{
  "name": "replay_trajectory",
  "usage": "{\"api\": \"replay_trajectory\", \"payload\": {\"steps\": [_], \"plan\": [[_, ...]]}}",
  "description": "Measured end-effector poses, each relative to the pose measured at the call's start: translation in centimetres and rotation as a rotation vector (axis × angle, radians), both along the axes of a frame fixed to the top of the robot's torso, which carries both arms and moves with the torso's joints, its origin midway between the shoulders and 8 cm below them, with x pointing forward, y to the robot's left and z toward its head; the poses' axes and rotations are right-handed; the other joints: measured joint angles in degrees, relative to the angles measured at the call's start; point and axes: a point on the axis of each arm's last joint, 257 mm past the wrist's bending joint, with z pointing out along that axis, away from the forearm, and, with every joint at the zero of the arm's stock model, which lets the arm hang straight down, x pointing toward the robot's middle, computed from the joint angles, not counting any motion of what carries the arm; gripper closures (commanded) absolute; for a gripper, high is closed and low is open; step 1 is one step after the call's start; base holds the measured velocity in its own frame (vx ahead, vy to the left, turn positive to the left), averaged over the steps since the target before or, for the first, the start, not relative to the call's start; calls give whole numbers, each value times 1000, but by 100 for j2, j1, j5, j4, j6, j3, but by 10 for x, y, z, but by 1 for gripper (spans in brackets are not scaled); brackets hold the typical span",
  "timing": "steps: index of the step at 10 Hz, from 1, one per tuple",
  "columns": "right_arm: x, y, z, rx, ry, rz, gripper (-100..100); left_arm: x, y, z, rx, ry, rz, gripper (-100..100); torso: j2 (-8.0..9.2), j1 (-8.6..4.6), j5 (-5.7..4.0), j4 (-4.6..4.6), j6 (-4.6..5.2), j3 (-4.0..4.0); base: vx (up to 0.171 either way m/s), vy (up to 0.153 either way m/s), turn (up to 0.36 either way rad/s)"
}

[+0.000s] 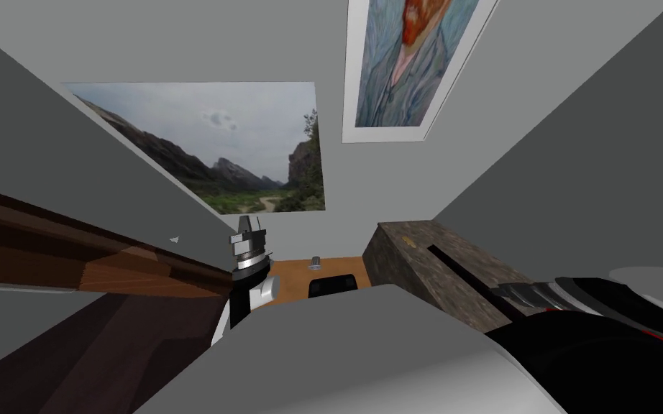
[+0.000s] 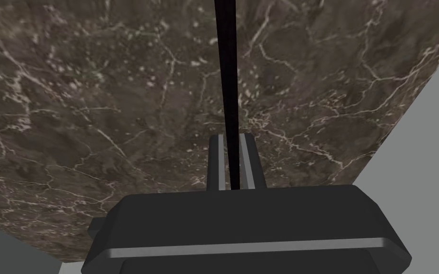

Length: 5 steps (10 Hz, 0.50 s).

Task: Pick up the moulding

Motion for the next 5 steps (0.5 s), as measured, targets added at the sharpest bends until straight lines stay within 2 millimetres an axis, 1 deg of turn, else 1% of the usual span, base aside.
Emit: {"api": "replay_trajectory", "payload": {"steps": [1, 2, 4, 5], "plan": [[4, -1, 2, -2, -5, 0, 100, 0, 0, 0, 0, 0, 0, 0, -9, 3, 0, -2, -10, -5, 45, 19, -23], [5, -5, 5, -16, -7, 2, 100, 0, 0, 0, 0, 0, 0, 0, -6, 5, 2, -1, -21, -4, 6, 9, 43], [0, -10, 6, -41, 22, 17, 100, 0, 0, 0, 0, 0, 0, 0, 13, -1, -1, 2, -13, 6, -4, -2, 8], [-1, -11, 6, -43, 25, 17, 0, 0, 0, 0, 0, 0, 0, 0, 15, -1, 0, 3, -15, 8, 0, 0, 0]]}}
